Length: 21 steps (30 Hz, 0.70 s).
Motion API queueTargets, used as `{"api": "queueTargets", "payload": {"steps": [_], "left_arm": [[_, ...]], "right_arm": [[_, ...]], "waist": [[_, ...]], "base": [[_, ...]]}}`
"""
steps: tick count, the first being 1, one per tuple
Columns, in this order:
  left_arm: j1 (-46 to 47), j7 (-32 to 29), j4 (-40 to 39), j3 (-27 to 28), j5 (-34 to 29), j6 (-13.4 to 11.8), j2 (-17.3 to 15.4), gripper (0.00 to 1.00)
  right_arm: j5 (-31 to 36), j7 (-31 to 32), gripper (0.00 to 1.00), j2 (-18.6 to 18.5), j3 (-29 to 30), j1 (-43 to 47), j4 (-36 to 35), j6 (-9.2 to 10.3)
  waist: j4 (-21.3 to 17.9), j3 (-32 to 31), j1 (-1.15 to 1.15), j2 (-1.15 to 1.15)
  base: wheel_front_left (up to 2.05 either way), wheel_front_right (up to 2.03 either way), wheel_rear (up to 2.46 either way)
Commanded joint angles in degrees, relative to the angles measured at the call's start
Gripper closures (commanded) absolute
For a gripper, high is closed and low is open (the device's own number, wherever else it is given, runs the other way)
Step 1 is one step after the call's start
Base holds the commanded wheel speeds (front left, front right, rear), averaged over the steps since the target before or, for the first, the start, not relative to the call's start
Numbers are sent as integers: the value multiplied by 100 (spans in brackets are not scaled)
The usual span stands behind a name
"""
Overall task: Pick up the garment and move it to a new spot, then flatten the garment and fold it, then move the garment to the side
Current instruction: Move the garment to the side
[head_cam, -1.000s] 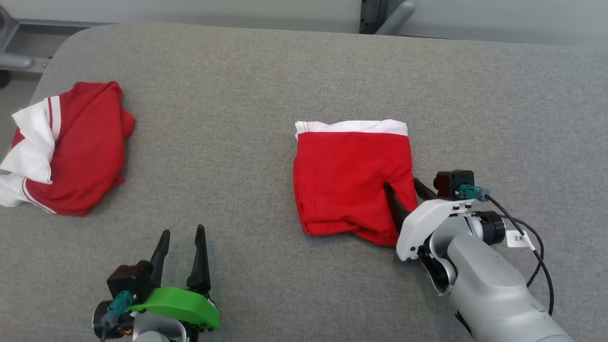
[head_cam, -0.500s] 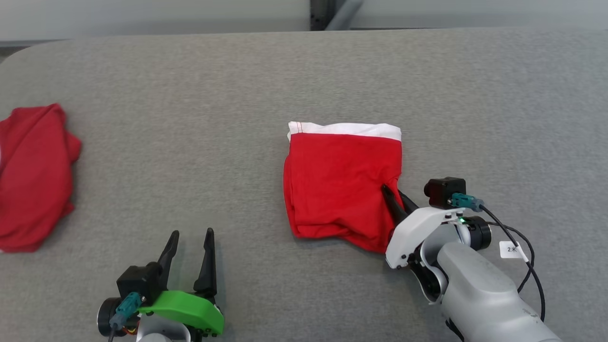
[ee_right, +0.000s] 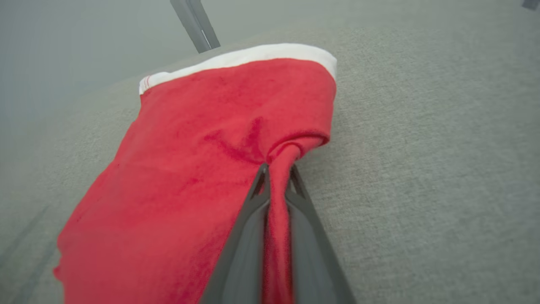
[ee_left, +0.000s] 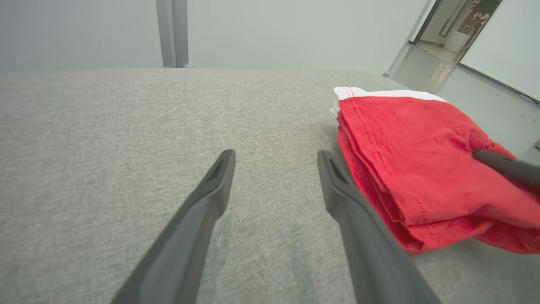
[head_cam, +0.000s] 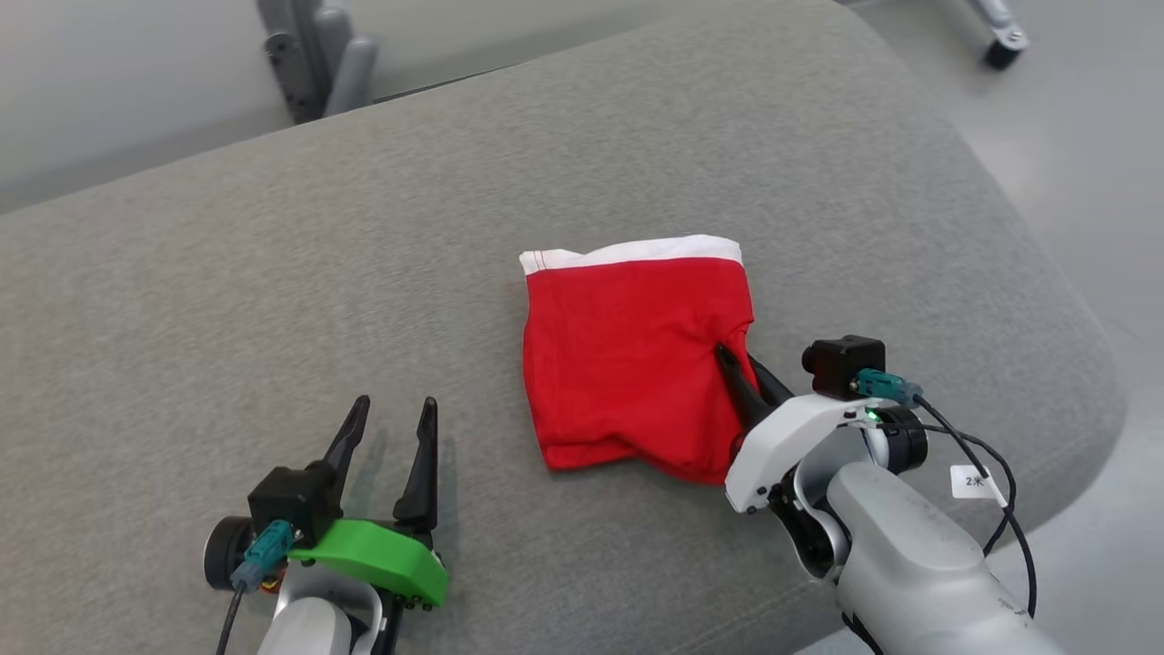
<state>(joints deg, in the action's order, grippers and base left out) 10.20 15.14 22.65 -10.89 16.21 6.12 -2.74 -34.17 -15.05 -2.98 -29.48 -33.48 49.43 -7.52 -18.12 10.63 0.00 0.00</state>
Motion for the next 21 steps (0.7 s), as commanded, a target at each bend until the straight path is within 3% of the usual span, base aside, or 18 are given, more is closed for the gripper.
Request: {"api": "queueTargets", "payload": {"steps": [1, 6, 11, 15, 21], "left_arm": [[139, 0, 10, 18, -89, 30, -31, 0], [254, 0, -49, 50, -206, 69, -34, 0], [535, 0, -143, 123, -521, 93, -45, 0], [843, 0, -274, 160, -780, 120, -62, 0], [1026, 0, -386, 195, -886, 135, -58, 0]], "right_arm": [[6, -16, 100, -6, 31, 58, -94, 6], [161, -17, 100, -11, 251, -60, -296, 6], [552, -17, 100, -208, 566, -540, -343, 7], [915, -17, 100, -590, 1021, -1299, 141, 7], [1296, -17, 100, -1131, 1544, -1925, 991, 7]], "waist": [[-965, 121, 0, 0], [-814, 472, 0, 0], [-351, 1100, 0, 0], [222, 1710, 0, 0], [697, 2085, 0, 0]], "base": [[0, 0, 0], [0, 0, 0], [0, 0, 0], [0, 0, 0], [0, 0, 0]]}}
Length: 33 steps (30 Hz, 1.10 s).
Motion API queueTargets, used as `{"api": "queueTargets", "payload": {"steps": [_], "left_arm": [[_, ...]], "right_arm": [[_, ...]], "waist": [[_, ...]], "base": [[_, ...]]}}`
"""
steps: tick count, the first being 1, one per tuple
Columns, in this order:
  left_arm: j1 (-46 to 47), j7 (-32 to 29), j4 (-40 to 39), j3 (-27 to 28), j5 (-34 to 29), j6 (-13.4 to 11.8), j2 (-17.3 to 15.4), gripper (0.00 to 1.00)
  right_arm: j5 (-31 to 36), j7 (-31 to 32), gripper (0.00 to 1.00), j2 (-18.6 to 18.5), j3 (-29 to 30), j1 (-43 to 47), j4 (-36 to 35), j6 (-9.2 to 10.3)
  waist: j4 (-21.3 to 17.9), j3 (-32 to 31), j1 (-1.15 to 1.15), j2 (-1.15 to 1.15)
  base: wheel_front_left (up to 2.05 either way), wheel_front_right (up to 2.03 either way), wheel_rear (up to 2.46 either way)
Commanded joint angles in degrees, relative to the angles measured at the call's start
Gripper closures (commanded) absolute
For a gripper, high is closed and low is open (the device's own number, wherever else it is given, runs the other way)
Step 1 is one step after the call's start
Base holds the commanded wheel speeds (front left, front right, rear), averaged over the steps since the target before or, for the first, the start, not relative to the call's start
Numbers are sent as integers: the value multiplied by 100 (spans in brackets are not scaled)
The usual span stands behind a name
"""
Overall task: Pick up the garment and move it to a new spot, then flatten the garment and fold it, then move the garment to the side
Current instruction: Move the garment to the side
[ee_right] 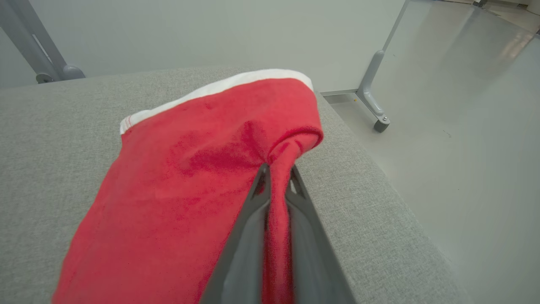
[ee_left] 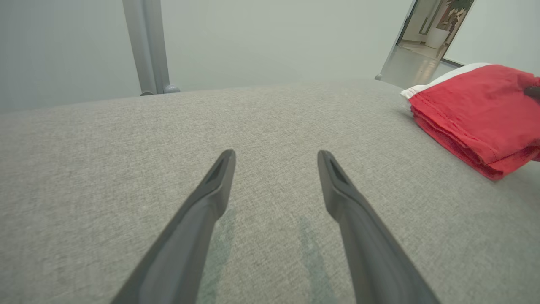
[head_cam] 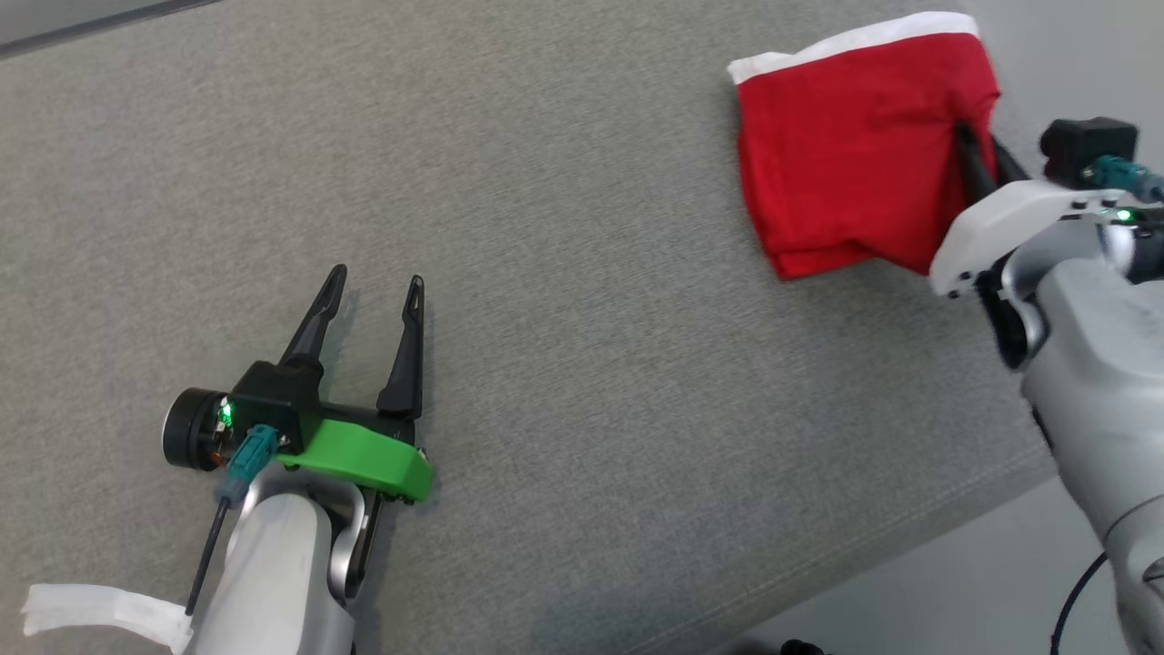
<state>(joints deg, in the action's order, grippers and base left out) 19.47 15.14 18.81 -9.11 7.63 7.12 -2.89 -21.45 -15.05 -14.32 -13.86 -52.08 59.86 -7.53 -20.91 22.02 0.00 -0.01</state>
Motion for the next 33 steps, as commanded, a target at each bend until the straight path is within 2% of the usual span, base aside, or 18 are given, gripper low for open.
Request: {"api": "queueTargets", "payload": {"steps": [1, 6, 7, 8, 9, 13, 15, 18, 22, 27, 33], "left_arm": [[111, 0, -33, 34, -35, 37, -39, 0], [102, 0, -162, 105, -82, 34, -27, 0], [89, -3, -171, 113, -91, 33, -25, 0], [70, -4, -189, 133, -105, 30, -23, 0], [61, -4, -206, 158, -120, 23, -21, 0], [18, -6, -176, 219, -115, -8, -33, 0], [-21, -11, -150, 218, -50, -11, -34, 0], [-121, -10, -142, 194, 117, -76, -33, 0], [-248, -5, -151, 193, 201, -178, -19, 0], [-498, -1, -150, 296, 353, -287, -15, 0], [-788, -1, -58, 387, 472, -343, -13, 0]], "right_arm": [[87, -16, 100, -115, 117, -178, 93, 8], [556, -16, 100, -724, 875, -513, 692, 8], [682, -17, 67, -849, 1061, -564, 763, 8], [834, -17, 9, -969, 1251, -627, 802, 8], [1013, -17, 0, -1087, 1477, -674, 783, 8], [1784, -16, 0, -1209, 2593, -526, 327, 8], [2130, -16, 0, -1013, 3050, -362, 18, 7], [2405, -16, 0, -560, 3265, -154, -677, 8], [2413, -17, 0, 97, 2616, 504, -1835, 8], [1736, -17, 0, 574, 1803, 1728, -2983, 8], [1456, -17, 0, 819, 1379, 2734, -3397, 8]], "waist": [[1043, 987, 0, 1], [1310, 1070, 0, 1], [1343, 1072, 0, 1], [1360, 1075, 0, 1], [1375, 1076, 0, 1], [1430, 989, 0, 1], [1458, 879, 0, 1], [1500, 654, 0, 1], [1563, 282, 0, 1], [1700, -237, 0, 1], [1865, -786, 0, 1]], "base": [[0, 0, 0], [0, 0, 0], [0, 0, 0], [0, 0, 0], [0, 0, 0], [0, 0, 0], [0, 0, 0], [0, 0, 0], [0, 0, 0], [0, 0, 0], [0, 0, 0]]}}
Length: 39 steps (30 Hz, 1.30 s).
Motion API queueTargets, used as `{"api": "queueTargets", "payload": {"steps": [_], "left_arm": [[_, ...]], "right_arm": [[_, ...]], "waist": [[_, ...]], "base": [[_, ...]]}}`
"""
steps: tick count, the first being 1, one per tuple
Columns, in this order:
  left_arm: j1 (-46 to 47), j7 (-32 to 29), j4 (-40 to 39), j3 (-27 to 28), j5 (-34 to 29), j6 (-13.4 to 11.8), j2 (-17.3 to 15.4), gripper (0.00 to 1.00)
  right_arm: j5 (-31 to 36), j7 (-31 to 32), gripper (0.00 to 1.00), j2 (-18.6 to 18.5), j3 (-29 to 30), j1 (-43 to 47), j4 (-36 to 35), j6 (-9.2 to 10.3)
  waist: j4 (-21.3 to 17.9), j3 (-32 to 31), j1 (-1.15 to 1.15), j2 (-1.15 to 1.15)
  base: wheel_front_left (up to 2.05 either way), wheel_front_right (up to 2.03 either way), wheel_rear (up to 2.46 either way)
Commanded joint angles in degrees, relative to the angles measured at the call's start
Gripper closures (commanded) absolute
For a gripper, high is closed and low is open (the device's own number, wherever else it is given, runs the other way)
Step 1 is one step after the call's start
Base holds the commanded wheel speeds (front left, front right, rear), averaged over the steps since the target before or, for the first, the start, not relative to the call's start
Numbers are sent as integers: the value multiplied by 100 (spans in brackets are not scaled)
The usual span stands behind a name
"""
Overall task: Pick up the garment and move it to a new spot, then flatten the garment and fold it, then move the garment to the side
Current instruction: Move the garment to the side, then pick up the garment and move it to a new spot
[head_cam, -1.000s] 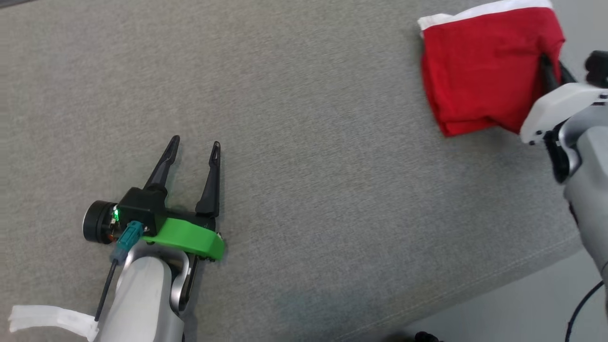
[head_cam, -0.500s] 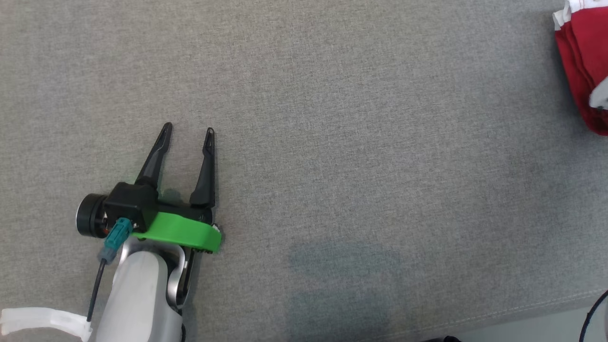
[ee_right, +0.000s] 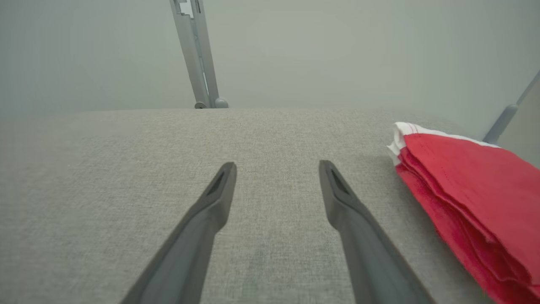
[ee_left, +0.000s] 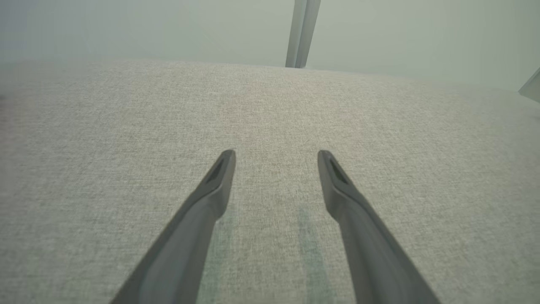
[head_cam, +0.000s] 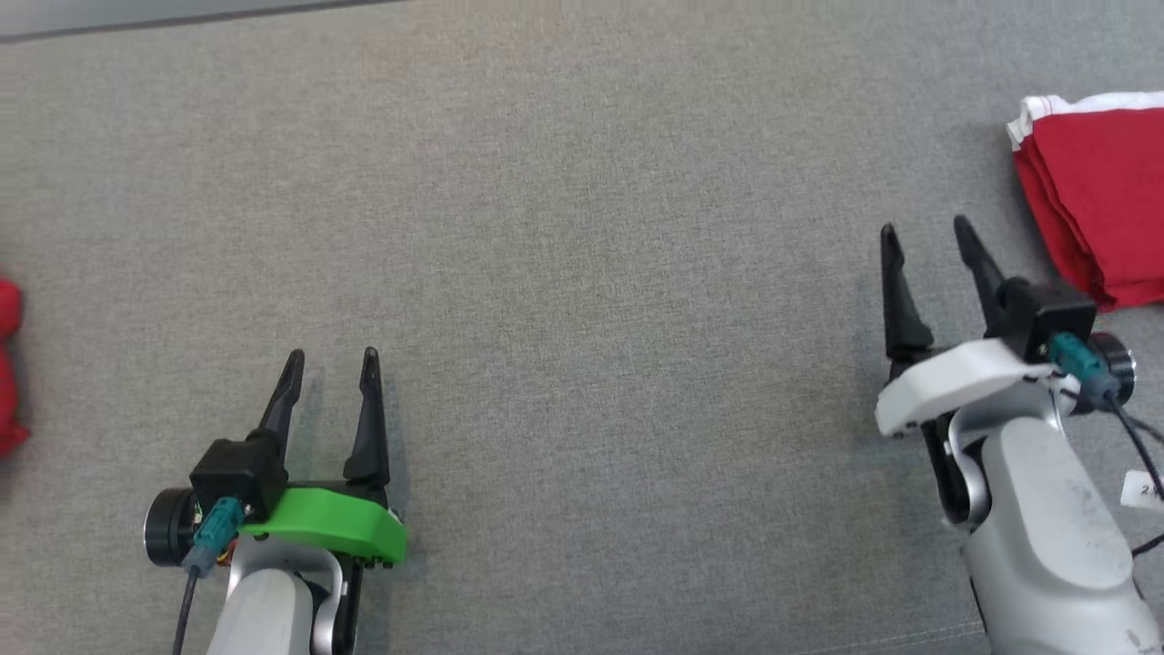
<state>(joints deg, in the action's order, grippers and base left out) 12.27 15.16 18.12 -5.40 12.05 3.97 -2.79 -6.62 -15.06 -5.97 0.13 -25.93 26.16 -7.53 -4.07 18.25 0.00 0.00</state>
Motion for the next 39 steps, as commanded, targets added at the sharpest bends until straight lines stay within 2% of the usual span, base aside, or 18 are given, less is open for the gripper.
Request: {"api": "queueTargets", "payload": {"steps": [1, 14, 23, 27, 32, 39], "left_arm": [[-115, -1, 35, -3, 61, -31, -24, 0], [-908, -1, 174, 215, 78, -98, -24, 0], [-1170, -1, 17, 355, 38, -110, -25, 0], [-1178, -2, 28, 347, 93, -145, -26, 0], [-1110, -2, 59, 373, 213, -295, -28, 0], [-1093, -1, 174, 592, 203, -447, -22, 0]], "right_arm": [[-52, -15, 0, 42, -58, 293, -72, 8], [-139, -16, 0, 281, -443, 1528, -352, 8], [-235, -16, 0, 293, -431, 1862, -497, 7], [-220, -16, 0, 295, -436, 1879, -475, 7], [-168, -16, 0, 295, -535, 1871, -525, 7], [-318, -16, 0, 213, -1118, 1700, -517, 8]], "waist": [[227, -524, 0, 0], [319, -1679, 0, 0], [286, -1811, 0, 0], [388, -1763, 0, 0], [907, -1621, 0, 0], [2141, -1468, 0, 0]], "base": [[0, 0, 0], [0, 0, 0], [0, 0, 0], [0, 0, 0], [0, 0, 0], [0, 0, 0]]}}
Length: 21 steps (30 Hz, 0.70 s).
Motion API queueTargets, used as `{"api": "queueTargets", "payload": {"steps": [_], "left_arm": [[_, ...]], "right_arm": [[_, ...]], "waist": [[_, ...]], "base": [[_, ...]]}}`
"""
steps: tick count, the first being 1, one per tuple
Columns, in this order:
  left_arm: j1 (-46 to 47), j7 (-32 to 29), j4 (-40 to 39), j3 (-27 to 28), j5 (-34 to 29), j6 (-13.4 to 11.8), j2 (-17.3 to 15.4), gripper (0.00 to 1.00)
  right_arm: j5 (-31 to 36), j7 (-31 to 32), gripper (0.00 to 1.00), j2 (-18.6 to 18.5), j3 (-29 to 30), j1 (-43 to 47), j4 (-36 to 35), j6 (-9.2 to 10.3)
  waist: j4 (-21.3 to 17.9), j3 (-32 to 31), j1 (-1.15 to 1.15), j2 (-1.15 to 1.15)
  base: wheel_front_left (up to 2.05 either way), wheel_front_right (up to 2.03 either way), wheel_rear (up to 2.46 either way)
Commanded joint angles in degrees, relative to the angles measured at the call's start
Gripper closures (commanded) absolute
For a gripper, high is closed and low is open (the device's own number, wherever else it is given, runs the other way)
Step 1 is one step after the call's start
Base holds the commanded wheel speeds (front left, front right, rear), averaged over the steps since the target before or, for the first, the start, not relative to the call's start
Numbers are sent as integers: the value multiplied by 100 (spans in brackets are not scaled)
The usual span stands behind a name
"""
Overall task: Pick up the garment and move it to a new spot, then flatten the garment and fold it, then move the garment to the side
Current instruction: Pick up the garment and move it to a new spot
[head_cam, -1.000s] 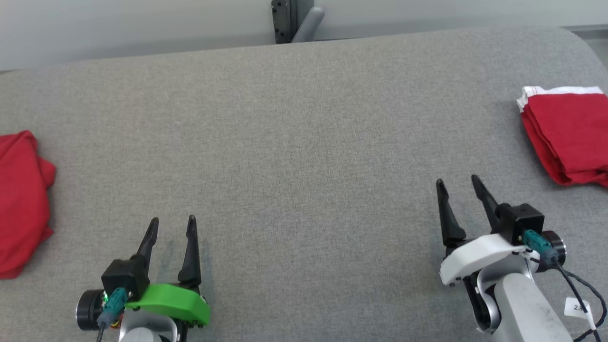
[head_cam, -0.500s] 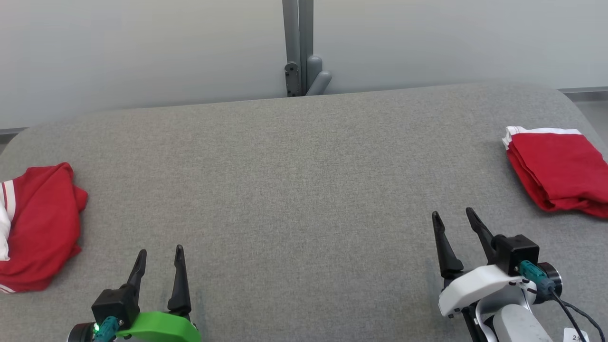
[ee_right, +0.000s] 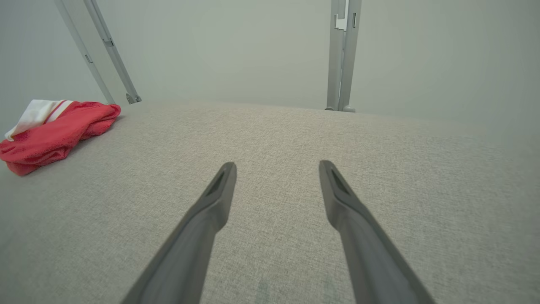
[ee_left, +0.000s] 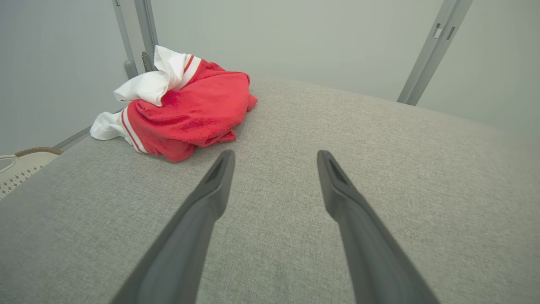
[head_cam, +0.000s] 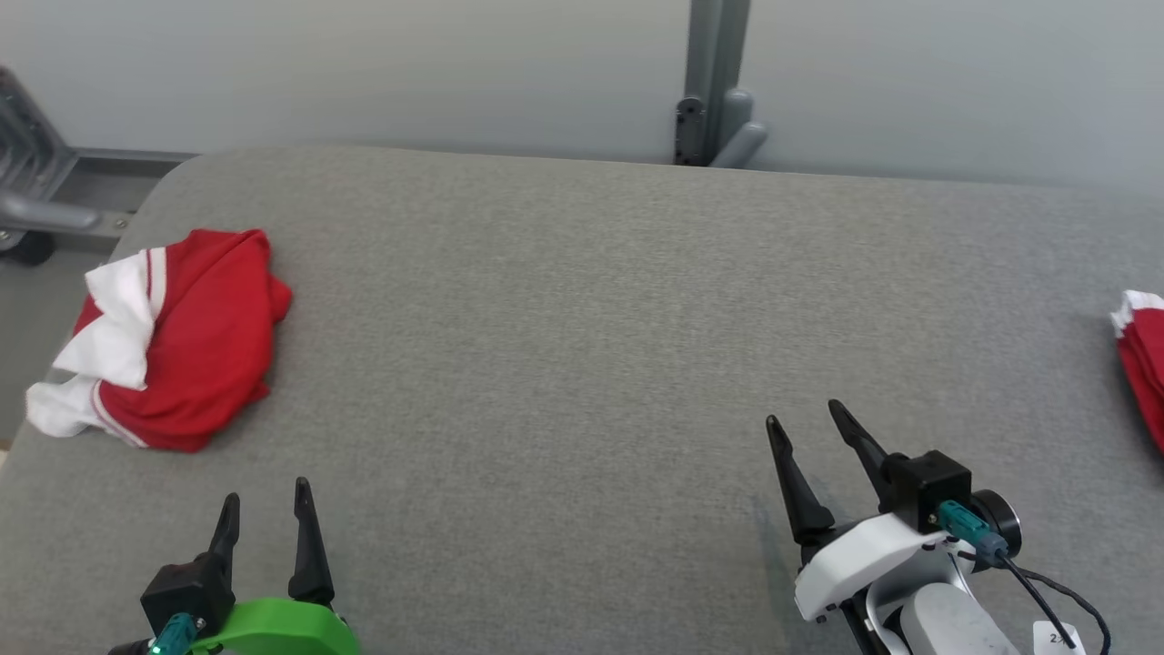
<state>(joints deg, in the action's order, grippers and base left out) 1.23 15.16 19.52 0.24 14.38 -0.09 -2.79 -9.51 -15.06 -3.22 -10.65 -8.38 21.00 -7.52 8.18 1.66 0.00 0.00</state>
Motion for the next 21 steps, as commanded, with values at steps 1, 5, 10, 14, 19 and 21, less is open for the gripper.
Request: {"api": "queueTargets", "payload": {"steps": [1, 5, 10, 14, 19, 21], "left_arm": [[5, -2, 50, 90, -41, -51, -23, 0], [-66, -1, 106, 200, 39, -58, -19, 0], [-73, -1, 231, 244, 26, 11, -21, 0], [40, -1, 413, 291, 234, 244, -20, 0], [509, -1, 631, 513, 296, 472, -24, 0], [872, -1, 770, 602, 251, 591, -149, 0]], "right_arm": [[-47, -16, 0, -63, -123, -74, 20, 6], [-157, -16, 0, -52, -383, -178, 93, 7], [-312, -16, 0, -37, -603, -287, 174, 6], [-371, -16, 0, -59, -726, -392, 206, 7], [-289, -16, 0, -227, -700, -472, 119, 6], [-264, -16, 0, -332, -679, -507, 67, 6]], "waist": [[1098, 196, 0, 0], [1719, 222, 0, 0], [2045, 224, 0, 0], [1962, 333, 0, 0], [1659, 621, 0, 0], [1527, 774, 0, 0]], "base": [[0, 0, 0], [0, 0, 0], [0, 0, 0], [0, 0, 0], [0, 0, 0], [0, 0, 0]]}}
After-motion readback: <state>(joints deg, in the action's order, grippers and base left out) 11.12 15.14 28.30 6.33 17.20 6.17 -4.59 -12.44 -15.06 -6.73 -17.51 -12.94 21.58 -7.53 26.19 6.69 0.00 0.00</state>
